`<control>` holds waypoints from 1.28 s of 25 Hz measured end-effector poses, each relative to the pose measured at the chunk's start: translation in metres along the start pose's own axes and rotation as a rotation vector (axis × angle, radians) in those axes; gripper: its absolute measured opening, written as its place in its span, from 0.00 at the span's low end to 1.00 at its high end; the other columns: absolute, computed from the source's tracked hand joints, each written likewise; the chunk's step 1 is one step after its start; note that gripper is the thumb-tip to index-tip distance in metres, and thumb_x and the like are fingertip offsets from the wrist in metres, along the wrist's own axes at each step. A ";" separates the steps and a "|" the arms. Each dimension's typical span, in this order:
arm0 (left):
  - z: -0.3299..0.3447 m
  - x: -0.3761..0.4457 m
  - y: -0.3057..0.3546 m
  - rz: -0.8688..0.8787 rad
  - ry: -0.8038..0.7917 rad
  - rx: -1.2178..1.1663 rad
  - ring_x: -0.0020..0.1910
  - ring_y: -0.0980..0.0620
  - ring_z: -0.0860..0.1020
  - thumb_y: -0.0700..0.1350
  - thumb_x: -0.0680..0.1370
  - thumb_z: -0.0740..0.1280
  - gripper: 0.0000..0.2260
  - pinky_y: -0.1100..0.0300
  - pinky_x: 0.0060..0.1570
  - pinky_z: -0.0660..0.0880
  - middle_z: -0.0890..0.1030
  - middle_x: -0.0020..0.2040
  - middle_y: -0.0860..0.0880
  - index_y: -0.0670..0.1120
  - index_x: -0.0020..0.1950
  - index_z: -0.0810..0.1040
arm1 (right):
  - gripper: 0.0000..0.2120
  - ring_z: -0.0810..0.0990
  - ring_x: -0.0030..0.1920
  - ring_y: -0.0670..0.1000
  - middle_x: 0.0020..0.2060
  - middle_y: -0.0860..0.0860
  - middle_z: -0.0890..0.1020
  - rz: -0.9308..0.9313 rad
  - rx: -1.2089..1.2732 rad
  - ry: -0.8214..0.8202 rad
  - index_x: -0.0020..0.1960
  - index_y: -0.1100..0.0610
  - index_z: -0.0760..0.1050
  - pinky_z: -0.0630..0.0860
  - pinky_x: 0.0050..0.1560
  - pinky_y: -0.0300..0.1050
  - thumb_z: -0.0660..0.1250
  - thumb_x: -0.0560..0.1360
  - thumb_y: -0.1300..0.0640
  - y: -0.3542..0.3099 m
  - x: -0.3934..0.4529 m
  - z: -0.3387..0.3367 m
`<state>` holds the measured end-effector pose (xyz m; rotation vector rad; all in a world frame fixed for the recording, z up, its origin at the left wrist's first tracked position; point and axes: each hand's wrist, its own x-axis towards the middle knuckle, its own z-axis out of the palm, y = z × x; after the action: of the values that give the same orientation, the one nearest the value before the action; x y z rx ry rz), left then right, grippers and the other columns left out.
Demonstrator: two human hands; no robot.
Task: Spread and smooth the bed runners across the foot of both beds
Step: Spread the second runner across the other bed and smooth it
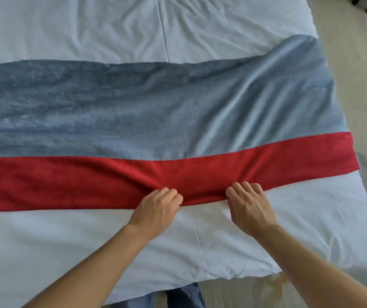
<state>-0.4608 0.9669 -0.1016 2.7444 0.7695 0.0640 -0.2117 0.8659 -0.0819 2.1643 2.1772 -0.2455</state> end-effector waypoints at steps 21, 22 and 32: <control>-0.108 -0.129 -0.298 -0.382 0.207 -0.096 0.40 0.45 0.74 0.44 0.76 0.68 0.05 0.50 0.40 0.71 0.75 0.39 0.48 0.46 0.42 0.75 | 0.05 0.74 0.38 0.59 0.37 0.54 0.75 -0.415 0.218 0.162 0.40 0.55 0.74 0.69 0.40 0.55 0.67 0.74 0.56 -0.335 0.276 -0.036; -0.109 -0.161 -0.315 -0.431 0.199 -0.080 0.40 0.45 0.74 0.45 0.77 0.67 0.05 0.49 0.40 0.71 0.75 0.39 0.48 0.46 0.42 0.75 | 0.06 0.73 0.37 0.58 0.36 0.53 0.75 -0.495 0.241 0.159 0.39 0.55 0.73 0.68 0.39 0.54 0.66 0.74 0.56 -0.369 0.279 -0.033; -0.084 -0.329 -0.329 -0.521 0.120 -0.054 0.40 0.48 0.70 0.51 0.75 0.67 0.09 0.52 0.39 0.66 0.73 0.41 0.50 0.46 0.43 0.74 | 0.10 0.73 0.36 0.54 0.35 0.51 0.75 -0.772 0.175 -0.009 0.39 0.55 0.75 0.70 0.41 0.51 0.69 0.74 0.49 -0.514 0.248 0.019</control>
<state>-0.9183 1.0879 -0.1042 2.4197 1.4628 0.1365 -0.7290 1.1077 -0.1038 1.2551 2.9674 -0.4839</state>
